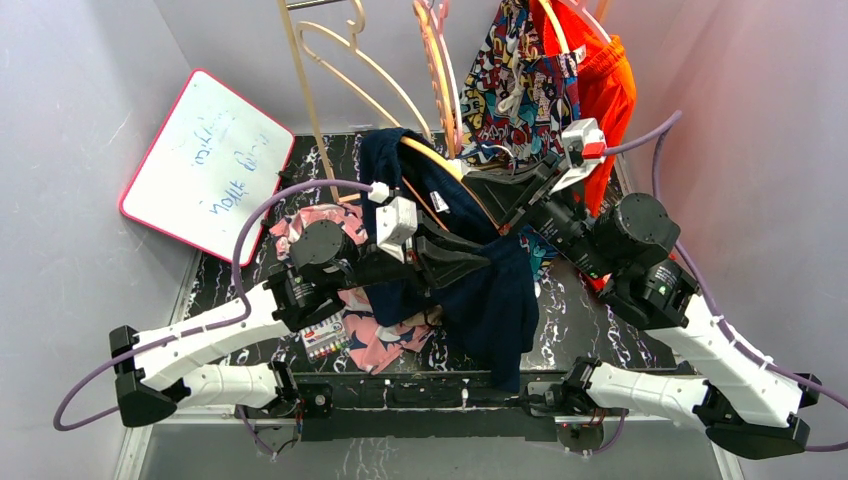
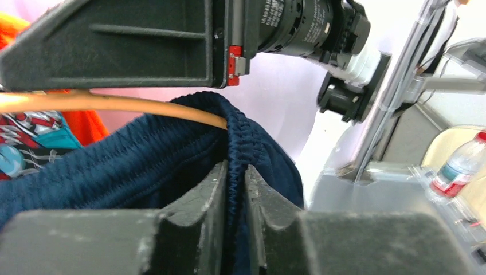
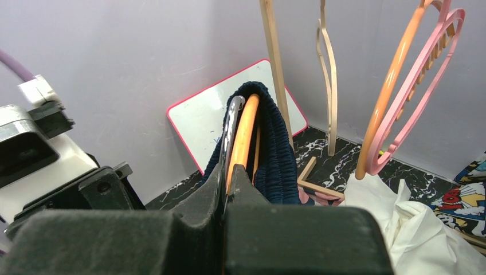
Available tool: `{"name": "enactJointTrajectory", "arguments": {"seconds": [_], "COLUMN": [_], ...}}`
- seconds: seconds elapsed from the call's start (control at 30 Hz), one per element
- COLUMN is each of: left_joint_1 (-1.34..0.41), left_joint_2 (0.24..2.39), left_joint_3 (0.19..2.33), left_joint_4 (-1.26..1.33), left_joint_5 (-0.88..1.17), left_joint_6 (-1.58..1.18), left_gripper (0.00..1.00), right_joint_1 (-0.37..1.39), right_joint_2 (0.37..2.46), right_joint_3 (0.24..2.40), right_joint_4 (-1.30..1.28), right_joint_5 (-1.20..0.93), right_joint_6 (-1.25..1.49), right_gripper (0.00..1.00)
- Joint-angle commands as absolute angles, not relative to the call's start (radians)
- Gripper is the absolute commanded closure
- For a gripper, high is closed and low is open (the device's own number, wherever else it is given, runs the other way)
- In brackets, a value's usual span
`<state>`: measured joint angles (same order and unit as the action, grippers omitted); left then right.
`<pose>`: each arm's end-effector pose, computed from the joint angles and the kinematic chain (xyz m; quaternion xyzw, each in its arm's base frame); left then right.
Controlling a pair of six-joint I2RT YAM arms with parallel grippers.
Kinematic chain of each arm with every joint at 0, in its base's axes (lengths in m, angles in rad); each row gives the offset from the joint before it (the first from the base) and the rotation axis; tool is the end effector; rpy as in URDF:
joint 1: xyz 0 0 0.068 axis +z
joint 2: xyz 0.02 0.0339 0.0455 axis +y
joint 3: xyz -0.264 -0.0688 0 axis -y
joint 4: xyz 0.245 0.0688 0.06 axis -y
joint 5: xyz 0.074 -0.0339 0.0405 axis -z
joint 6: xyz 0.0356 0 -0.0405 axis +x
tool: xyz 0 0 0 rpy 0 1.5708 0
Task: Place the shorts on the hanger
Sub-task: Adjust the shorts on the hanger.
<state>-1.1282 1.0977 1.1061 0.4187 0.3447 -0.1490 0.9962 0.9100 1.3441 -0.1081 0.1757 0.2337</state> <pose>0.0928 -0.2239 0.4551 0.3780 0.4027 -0.5683 0.6099 0.0913 0.1295 0.5143 -0.1499 0.5656 0.4251 0.6906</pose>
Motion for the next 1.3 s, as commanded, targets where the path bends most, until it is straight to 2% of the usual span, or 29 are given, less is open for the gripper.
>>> {"name": "enactJointTrajectory", "arguments": {"seconds": [0.0, 0.27, 0.4, 0.57, 0.8, 1.0, 1.1, 1.13, 1.17, 1.2, 1.23, 1.27], "left_joint_1": [-1.132, -1.133, -1.133, -1.132, -1.132, -1.132, -1.133, -1.132, -1.132, -1.131, -1.133, -1.132], "left_joint_2": [1.072, 0.742, 0.660, 0.705, 0.861, 0.978, 1.032, 1.046, 1.057, 1.065, 1.069, 1.066], "left_joint_3": [1.135, 1.183, 1.227, 1.330, 1.468, 1.533, 1.563, 1.568, 1.570, 1.574, 1.579, 1.586], "left_joint_4": [0.405, 0.078, -0.027, -0.169, -0.342, -0.385, -0.419, -0.423, -0.427, -0.429, -0.433, -0.434], "left_joint_5": [0.328, 0.302, 0.114, 0.065, 0.303, 0.432, 0.478, 0.490, 0.501, 0.503, 0.496, 0.475], "left_joint_6": [-0.140, 0.050, 0.171, 0.290, 0.300, 0.299, 0.316, 0.319, 0.320, 0.319, 0.322, 0.318], "left_gripper": [0.03, 0.02, 0.02, 0.02, 0.02, 0.05, 0.20, 0.32, 0.40, 0.42, 0.38, 0.29], "right_joint_1": [0.998, 0.998, 0.998, 0.997, 0.998, 0.998, 0.997, 0.998, 0.999, 0.998, 0.998, 0.998], "right_joint_2": [0.876, 0.820, 0.793, 0.813, 0.841, 0.866, 0.885, 0.890, 0.892, 0.892, 0.892, 0.892], "right_joint_3": [1.376, 1.471, 1.535, 1.636, 1.681, 1.672, 1.674, 1.672, 1.670, 1.668, 1.666, 1.665], "right_joint_4": [0.008, -0.202, -0.322, -0.491, -0.565, -0.568, -0.562, -0.556, -0.551, -0.546, -0.541, -0.539], "right_joint_5": [0.158, -0.008, -0.110, -0.226, -0.338, -0.404, -0.438, -0.442, -0.444, -0.446, -0.445, -0.443], "right_joint_6": [0.241, 0.147, 0.133, 0.106, 0.083, 0.077, 0.074, 0.073, 0.072, 0.070, 0.066, 0.064], "right_gripper": [1.00, 1.00, 1.00, 1.00, 1.00, 1.00, 1.00, 1.00, 1.00, 1.00, 1.00, 1.00]}}
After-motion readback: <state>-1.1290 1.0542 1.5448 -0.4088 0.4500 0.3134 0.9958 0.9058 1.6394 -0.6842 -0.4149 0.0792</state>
